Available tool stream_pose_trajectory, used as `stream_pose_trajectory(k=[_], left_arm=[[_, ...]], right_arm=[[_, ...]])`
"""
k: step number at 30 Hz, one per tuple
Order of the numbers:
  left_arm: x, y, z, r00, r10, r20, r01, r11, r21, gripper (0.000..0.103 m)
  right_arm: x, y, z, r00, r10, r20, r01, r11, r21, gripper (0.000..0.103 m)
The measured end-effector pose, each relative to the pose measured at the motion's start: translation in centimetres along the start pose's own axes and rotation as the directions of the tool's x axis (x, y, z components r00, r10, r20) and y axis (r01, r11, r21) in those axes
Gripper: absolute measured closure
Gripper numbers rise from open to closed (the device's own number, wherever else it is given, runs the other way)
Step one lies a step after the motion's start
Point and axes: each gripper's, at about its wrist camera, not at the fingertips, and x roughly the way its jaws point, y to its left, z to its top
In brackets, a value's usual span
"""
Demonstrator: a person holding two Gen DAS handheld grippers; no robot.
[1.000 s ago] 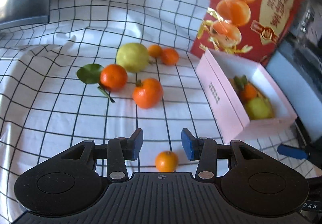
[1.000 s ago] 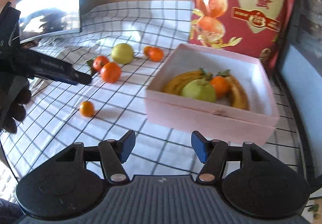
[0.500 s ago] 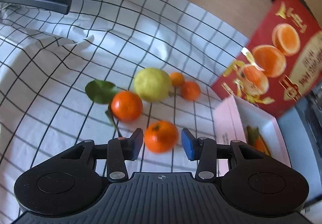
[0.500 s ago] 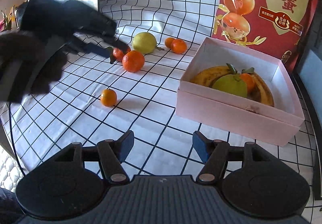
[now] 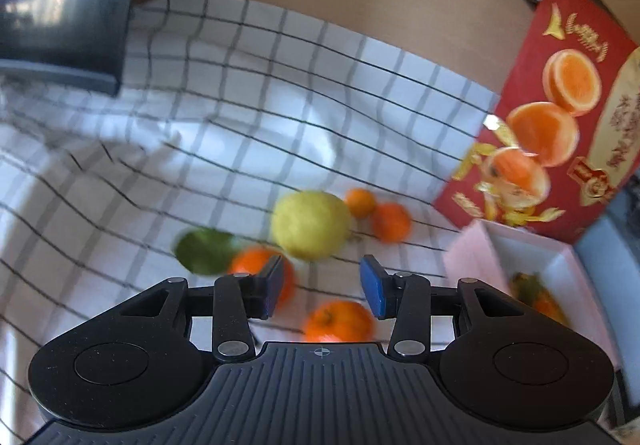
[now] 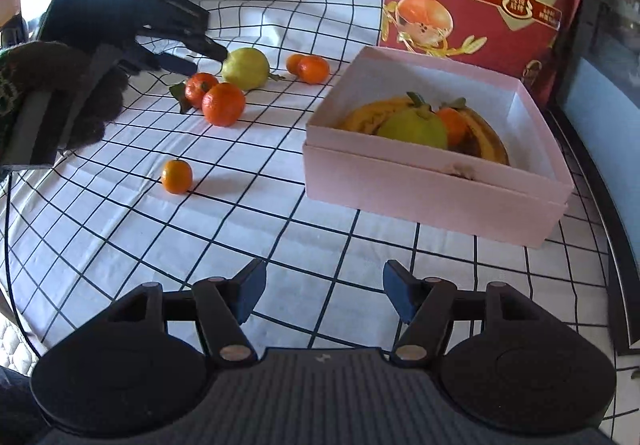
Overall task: Organize fruits
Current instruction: 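Reach the left tool to the leafy mandarin on the cloth and grasp it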
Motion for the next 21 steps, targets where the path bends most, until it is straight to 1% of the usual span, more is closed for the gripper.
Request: stream_pose_trajectory(k=[3,6,7,9,12,13,14,16,19,21], left_arm=[[1.5,0.3,0.6,0.998,0.058,-0.035,-0.056,0.996,0.07,0.057],[2.8,0.2,0.4,0.993,0.091,-0.077,-0.079,0.986,0.146,0.057],[3.1,0.2,0.2,0.991,0.1,-0.084,-0.085,0.983,0.164,0.055],[3.4,0.0,-0.1,0.989,0.127,-0.075,-0.11,0.973,0.2,0.055],[3.9,0.6,0.1,0.988,0.133,-0.082,-0.116,0.976,0.183,0.055],[4.1,0.8,0.2,0.987,0.131,-0.093,-0.114,0.979,0.17,0.053],[4.3,1.0,0.4,0.987,0.126,-0.104,-0.108,0.981,0.159,0.051],[4.7,1.2,0.6,0.986,0.105,-0.126,-0.087,0.986,0.146,0.05],[4.9,1.1,0.6,0.986,0.101,-0.134,-0.08,0.985,0.153,0.051],[4.8,0.9,0.3,0.986,0.101,-0.134,-0.076,0.981,0.177,0.052]], right_arm=[[0.2,0.3,0.1,1.0,0.009,-0.004,-0.009,1.0,-0.007,0.038],[0.3,0.7,0.2,1.0,0.018,-0.004,-0.018,1.0,-0.022,0.038],[0.3,0.8,0.3,1.0,0.02,-0.004,-0.02,0.999,-0.026,0.038],[0.3,1.0,0.3,1.0,0.023,-0.007,-0.023,0.999,-0.03,0.038],[0.4,1.0,0.1,1.0,0.023,-0.012,-0.023,0.999,-0.029,0.038],[0.4,1.0,0.1,1.0,0.022,-0.014,-0.023,0.999,-0.028,0.038],[0.4,1.0,0.0,1.0,0.021,-0.015,-0.022,0.999,-0.027,0.038],[0.3,0.9,-0.1,1.0,0.019,-0.017,-0.019,0.999,-0.025,0.038],[0.1,0.9,-0.3,1.0,0.015,-0.018,-0.015,1.0,-0.022,0.038],[0.0,0.9,-0.5,1.0,0.012,-0.019,-0.012,1.0,-0.02,0.038]])
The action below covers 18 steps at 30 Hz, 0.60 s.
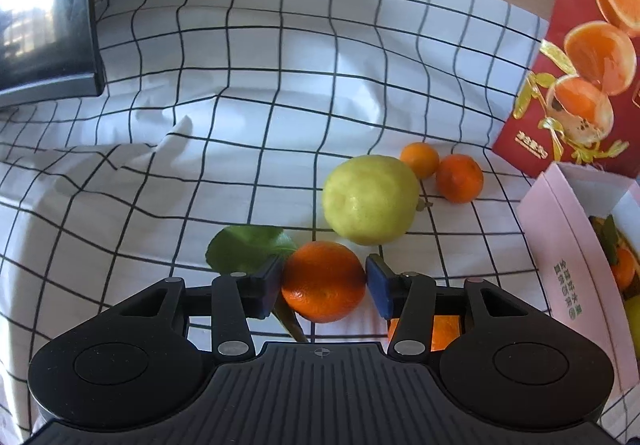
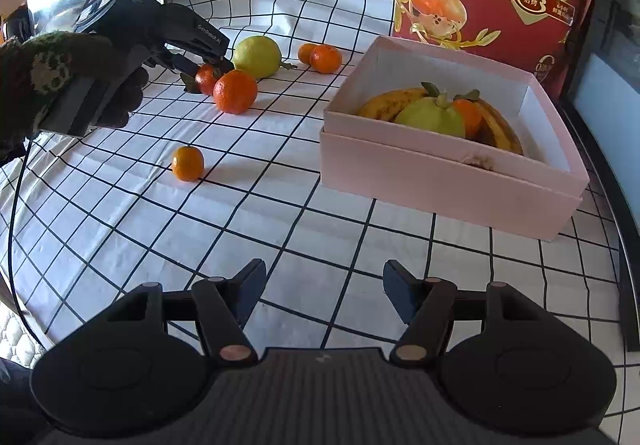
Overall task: Organize fruits
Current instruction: 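Reach the left tool to the leafy mandarin on the cloth and grasp it, then grasp a small mandarin with the right tool while the left holds its mandarin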
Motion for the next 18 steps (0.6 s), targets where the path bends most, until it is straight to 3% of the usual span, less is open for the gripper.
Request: stream_pose_trajectory(k=[7,13,18], left_arm=[[-1.7,0.7,-1.1,0.999,-0.037,0.01,0.037,0.999,0.006,0.053],[-6.1,1.8,-3.1,0.996,-0.081,0.047,0.081,0.997,-0.01,0.053],[-9.9,2.2,-6.0,0.99,-0.141,0.028,0.143,0.987,-0.067,0.053]], right_arm=[[-0.2,0.2,-0.4,1.0,0.004,-0.002,-0.004,1.0,-0.003,0.038],[-0.1,0.9,-0.1,0.999,0.033,0.002,-0.033,0.999,-0.035,0.038],[0.2,1.7,0.3,0.998,0.069,0.004,-0.068,0.995,-0.068,0.038]])
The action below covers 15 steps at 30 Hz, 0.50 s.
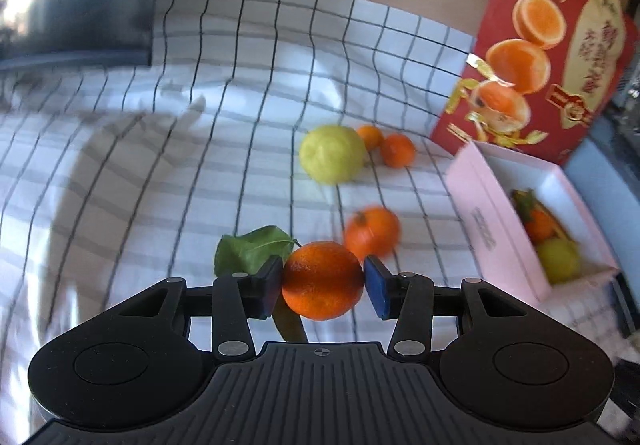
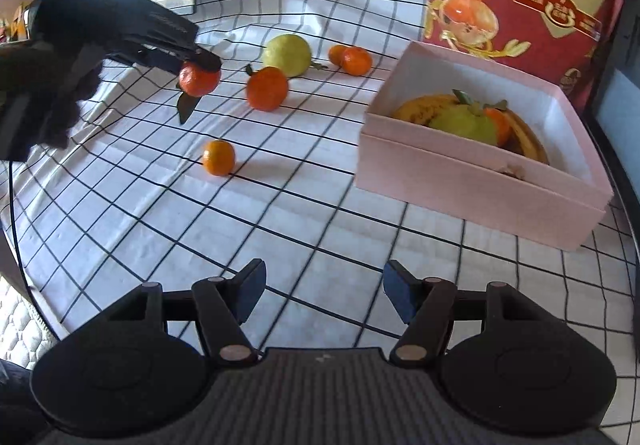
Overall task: Organize fruits
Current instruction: 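Grasp a small mandarin with the right tool while the left holds its mandarin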
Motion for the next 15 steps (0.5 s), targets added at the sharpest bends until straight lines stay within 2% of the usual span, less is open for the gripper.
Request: stream_pose_trajectory(k=[4,9,15], left_arm=[[-1.5,0.2,-2.9,0.995,-0.07,-0.072,0.064,0.995,-0.077,0.053],[-3.4,-0.4,-5.7,0.993,-0.051,-0.108,0.04,0.994,-0.097,0.053],[-4.9,-0.8,-7.3,0.99,-0.067,-0.126,0.053,0.992,-0.111,0.053]], right_arm=[[0.7,0.9,0.8,1.0,0.028,0.007,-0.028,0.999,-0.035,0.038],[2.0,1.9,2.6,0.995,0.091,0.036,-0.089,0.994,-0.059,0.038],[4.8,3.5,5.0,0.982,0.187,0.031,-0.185,0.981,-0.055,0.038]])
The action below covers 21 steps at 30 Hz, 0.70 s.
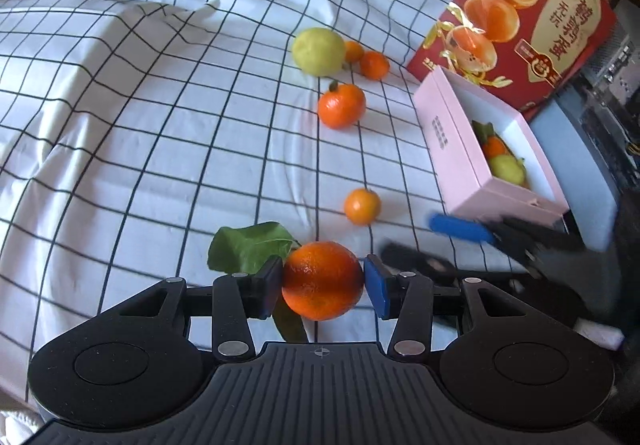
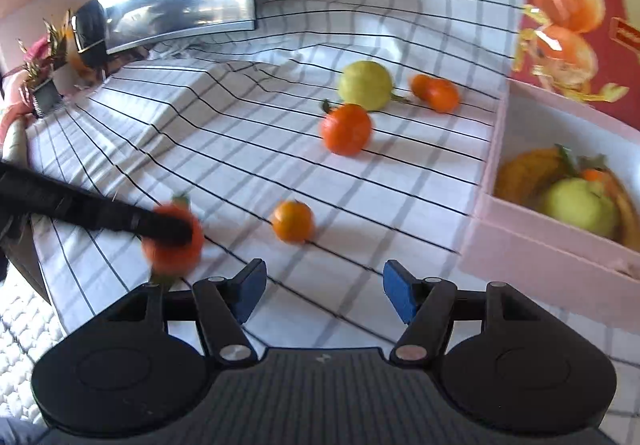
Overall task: Organize fruits
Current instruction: 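Grasp a small mandarin with the right tool while the left holds its mandarin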
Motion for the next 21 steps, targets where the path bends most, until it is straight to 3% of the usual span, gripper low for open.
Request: stream_pose_trajectory(k=[3,8,10,14,21], left_arm=[[-0.4,-0.1,-0.4,1.0,-0.004,-0.009,0.004,1.0,0.006,0.053],[-0.4,0.2,-1.0,1.0,0.0,-0.024,-0.001,1.0,-0.012,0.053],[-0.3,0.2,-1.1,1.0,-0.004,-0.03,0.004,1.0,-0.013,0.053],[0.3,-0.8,-1.4,0.998,-0.03,-0.052,0.031,1.0,0.003,0.053],[2.3,-6.1,-2.0,0.975,-0.173,-0.14,0.19,0.974,0.124,0.053]], right_arm=[[1.6,0.9,1.1,1.0,0.009,0.002,-0.009,0.999,-0.04,0.038],[3.5,1.7,2.1,1.0,0.004,-0.001,-0.004,0.996,-0.092,0.052],[3.5,1.6,2.0,1.0,0.011,-0.01,-0.012,0.996,-0.088,0.074],[1.6,1.4,1.3,1.0,0.016,0.005,-0.016,0.996,-0.093,0.075],[-5.5,-1.7,-1.0,0.998,-0.024,0.05,0.025,1.0,-0.013,0.075]])
